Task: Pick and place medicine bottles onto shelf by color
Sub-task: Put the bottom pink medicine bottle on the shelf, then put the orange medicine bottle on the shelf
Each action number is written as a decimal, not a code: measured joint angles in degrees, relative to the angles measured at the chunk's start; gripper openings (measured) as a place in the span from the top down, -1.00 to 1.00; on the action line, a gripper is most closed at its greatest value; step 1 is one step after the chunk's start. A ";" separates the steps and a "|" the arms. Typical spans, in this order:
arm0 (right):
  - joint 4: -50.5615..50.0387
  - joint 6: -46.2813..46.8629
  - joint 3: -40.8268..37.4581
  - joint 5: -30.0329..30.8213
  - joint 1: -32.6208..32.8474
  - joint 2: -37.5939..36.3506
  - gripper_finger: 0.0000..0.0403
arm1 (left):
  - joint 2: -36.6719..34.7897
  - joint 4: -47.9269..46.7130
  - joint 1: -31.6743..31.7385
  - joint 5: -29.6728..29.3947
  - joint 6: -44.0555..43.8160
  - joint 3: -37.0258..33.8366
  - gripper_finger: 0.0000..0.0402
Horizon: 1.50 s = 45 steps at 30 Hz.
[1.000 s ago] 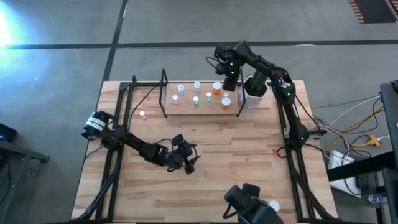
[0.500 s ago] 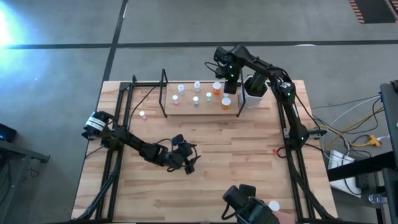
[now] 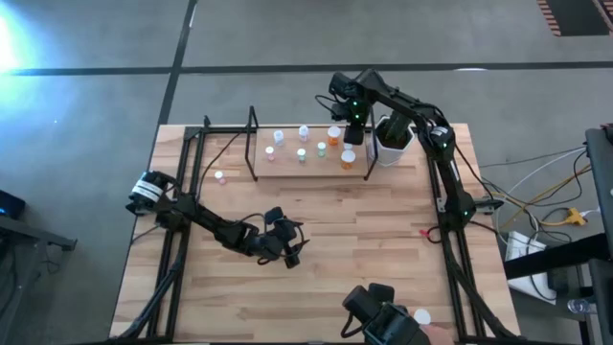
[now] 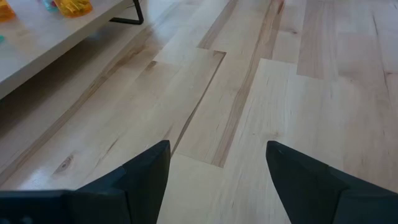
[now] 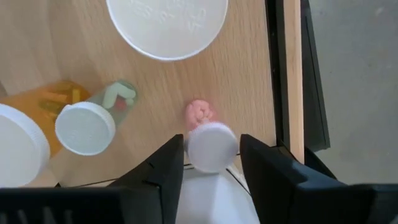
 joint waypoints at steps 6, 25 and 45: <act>-0.46 0.09 -0.01 0.00 0.00 -0.02 0.15 | 0.00 0.00 0.00 0.00 0.00 0.00 -0.24; -1.35 0.82 6.47 0.50 0.00 -0.22 0.11 | 0.00 0.01 0.00 0.02 -0.06 0.00 -0.24; 7.65 13.61 13.17 1.20 8.52 -4.35 0.37 | 0.00 -0.14 0.00 0.02 -0.09 -0.07 -0.24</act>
